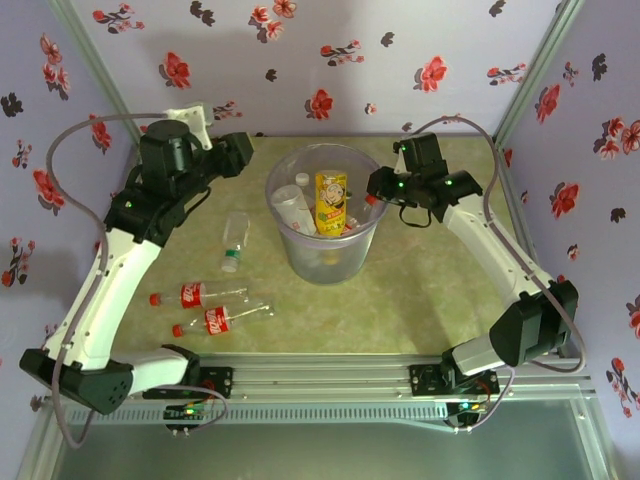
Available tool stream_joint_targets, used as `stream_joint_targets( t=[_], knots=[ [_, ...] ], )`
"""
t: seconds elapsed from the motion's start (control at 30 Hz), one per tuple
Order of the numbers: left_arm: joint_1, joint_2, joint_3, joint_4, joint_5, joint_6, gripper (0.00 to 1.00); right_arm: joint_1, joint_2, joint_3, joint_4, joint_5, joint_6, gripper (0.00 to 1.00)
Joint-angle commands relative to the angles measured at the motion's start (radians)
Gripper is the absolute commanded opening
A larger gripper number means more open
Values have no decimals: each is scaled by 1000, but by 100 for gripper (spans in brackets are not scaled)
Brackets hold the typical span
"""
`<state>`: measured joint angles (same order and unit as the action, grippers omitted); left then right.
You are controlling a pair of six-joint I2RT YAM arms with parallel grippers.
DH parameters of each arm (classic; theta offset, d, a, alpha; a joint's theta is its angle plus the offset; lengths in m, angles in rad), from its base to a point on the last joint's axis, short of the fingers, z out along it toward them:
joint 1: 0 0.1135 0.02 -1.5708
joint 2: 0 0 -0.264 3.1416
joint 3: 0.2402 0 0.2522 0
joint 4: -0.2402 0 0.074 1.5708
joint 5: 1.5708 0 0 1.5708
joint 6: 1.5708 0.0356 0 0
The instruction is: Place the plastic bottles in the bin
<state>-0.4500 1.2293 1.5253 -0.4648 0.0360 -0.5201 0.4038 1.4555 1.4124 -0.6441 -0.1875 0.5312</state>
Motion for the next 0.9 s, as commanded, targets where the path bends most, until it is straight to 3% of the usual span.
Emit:
stream_joint_targets(
  t=[0.0,0.13,0.27,0.37,0.43,0.53,0.7,0.87],
  knots=[
    [-61,31,24,181,109,-90,47,1,-25,-15,-6,8,-13,32],
    [-158,122,101,231,134,-90,46,1,-20,-15,-6,4,-11,32],
    [-226,226,222,151,113,-15,48,1,-20,-19,1,-1,-6,32],
    [-230,213,248,18,-45,85,53,1,-29,-16,0,-3,-6,33],
    [-221,168,207,-66,-198,144,64,1,-35,-14,-4,3,-11,34],
    [-135,64,47,-103,-268,133,76,2,-38,-10,-9,5,-19,34],
    [70,-81,-208,-108,-260,70,83,1,-38,-4,-22,6,-29,34],
    [216,-20,-367,-85,-170,61,95,0,-34,-10,-25,10,-30,35]
  ],
)
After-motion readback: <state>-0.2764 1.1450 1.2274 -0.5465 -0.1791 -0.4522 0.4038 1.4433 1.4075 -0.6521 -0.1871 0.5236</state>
